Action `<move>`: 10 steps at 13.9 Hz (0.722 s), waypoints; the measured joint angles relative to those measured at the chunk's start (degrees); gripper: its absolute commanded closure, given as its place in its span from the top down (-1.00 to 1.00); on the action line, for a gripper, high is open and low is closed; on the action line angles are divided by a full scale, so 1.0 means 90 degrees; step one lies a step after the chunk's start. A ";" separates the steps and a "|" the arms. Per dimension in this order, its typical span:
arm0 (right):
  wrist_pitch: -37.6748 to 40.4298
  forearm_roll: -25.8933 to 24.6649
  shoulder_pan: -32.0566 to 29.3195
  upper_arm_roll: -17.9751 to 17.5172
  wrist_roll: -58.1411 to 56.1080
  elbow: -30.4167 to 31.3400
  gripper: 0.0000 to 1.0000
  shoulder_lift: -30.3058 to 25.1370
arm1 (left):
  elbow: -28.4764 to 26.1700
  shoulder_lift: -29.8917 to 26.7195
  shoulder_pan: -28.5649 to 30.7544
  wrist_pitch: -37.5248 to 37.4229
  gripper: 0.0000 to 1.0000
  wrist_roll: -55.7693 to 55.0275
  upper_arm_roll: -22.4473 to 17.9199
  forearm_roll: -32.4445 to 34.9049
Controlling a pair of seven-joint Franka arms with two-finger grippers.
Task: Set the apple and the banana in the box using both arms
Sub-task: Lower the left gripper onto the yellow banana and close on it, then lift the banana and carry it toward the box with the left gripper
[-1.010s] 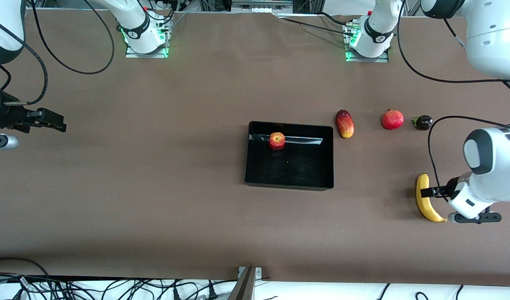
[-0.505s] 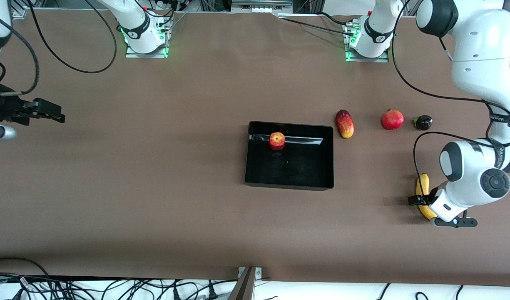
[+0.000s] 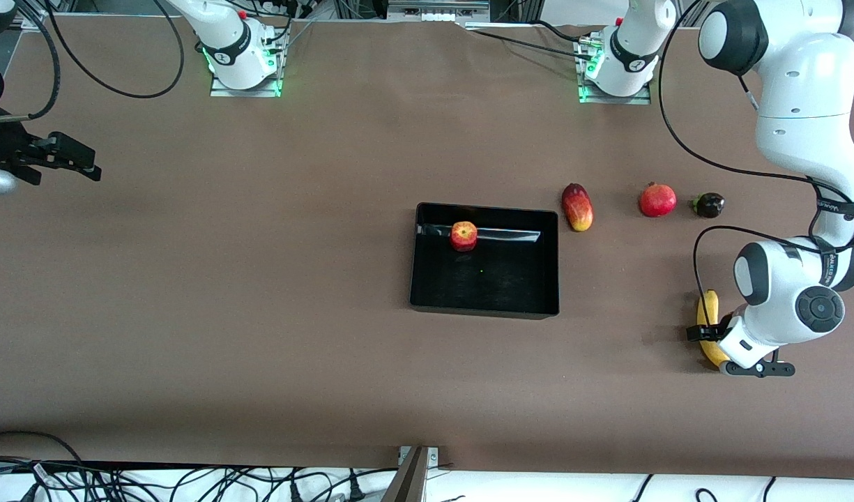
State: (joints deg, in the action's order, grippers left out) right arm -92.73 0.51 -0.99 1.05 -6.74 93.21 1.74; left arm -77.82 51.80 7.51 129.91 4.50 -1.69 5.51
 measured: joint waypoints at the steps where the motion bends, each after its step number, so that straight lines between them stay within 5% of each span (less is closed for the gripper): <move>1: -0.0028 0.0000 -0.0004 -0.0001 0.0000 0.0002 1.00 0.0034 | -0.0016 0.0001 -0.0002 -0.0006 0.13 0.0000 0.0008 0.0000; 2: -0.0057 0.0000 -0.0024 -0.0001 0.0000 0.0000 1.00 0.0055 | -0.0038 0.0002 -0.0009 -0.0007 -0.73 -0.0004 0.0019 0.0000; 5: -0.0034 0.0000 -0.0087 0.0068 0.0000 -0.0040 1.00 0.0058 | -0.0052 -0.0004 -0.0016 -0.0007 -1.00 -0.0007 0.0028 0.0000; 10: 0.0122 0.0000 -0.0111 0.0079 0.0003 -0.0048 1.00 0.0051 | 0.0030 -0.0172 -0.0016 -0.0708 -1.00 -0.0008 0.0058 0.0000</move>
State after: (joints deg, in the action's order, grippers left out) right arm -91.64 0.51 -1.99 1.76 -6.71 92.78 2.20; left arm -77.54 50.25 7.36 123.53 4.43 -1.17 5.51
